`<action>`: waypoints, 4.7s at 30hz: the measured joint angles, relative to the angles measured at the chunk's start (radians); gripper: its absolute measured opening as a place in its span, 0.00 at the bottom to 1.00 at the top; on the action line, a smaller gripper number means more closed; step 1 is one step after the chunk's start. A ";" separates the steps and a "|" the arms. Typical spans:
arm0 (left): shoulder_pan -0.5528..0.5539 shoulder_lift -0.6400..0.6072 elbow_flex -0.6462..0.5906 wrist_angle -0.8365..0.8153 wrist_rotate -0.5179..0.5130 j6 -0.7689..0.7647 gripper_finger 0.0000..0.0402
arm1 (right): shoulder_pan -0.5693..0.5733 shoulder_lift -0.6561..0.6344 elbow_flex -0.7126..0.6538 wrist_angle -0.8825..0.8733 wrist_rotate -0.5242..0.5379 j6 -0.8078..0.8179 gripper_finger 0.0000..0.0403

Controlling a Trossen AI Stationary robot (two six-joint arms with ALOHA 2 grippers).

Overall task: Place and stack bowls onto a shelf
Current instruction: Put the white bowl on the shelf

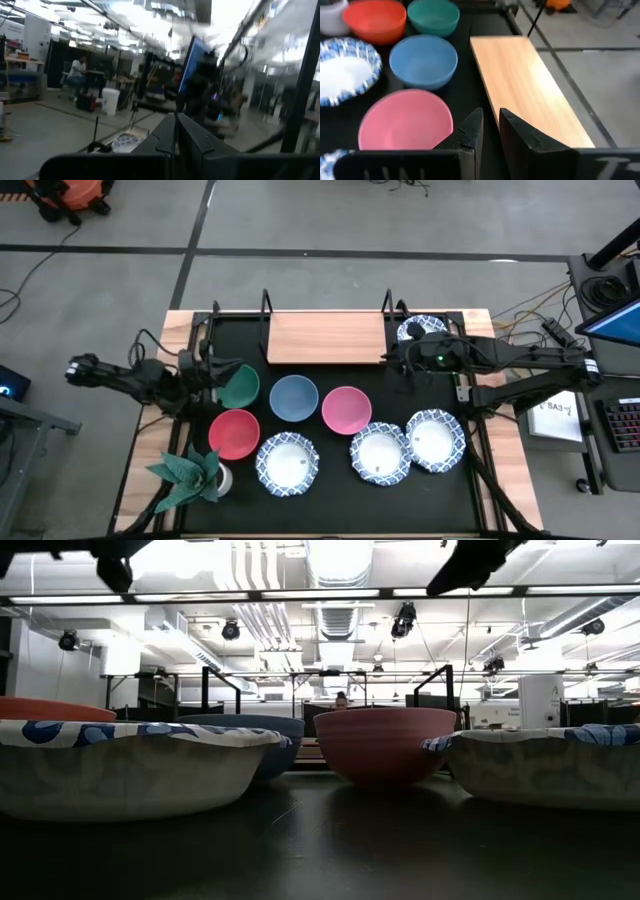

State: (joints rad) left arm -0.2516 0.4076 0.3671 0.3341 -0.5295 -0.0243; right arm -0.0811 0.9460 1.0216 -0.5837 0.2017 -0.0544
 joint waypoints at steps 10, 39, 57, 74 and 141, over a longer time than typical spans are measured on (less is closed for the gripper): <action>0.000 0.233 0.181 -0.188 -0.007 0.046 0.00 | 0.005 0.161 0.181 -0.075 -0.020 0.045 0.14; 0.000 0.258 0.228 -0.247 -0.012 0.121 0.00 | 0.221 0.476 -0.071 -0.213 -0.228 0.386 0.49; 0.000 0.256 0.227 -0.245 -0.012 0.121 0.00 | 0.221 0.471 -0.167 0.025 -0.273 0.403 0.07; 0.000 0.256 0.227 -0.245 -0.013 0.121 0.00 | 0.220 0.468 -0.032 -0.001 -0.536 0.403 0.03; 0.000 0.245 0.226 -0.179 -0.012 0.200 0.00 | -0.476 0.745 0.446 0.037 -0.052 0.218 0.37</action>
State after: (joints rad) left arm -0.2517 0.6529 0.5930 0.1551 -0.5415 0.1753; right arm -0.5570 1.6914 1.4677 -0.5466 0.1499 0.1641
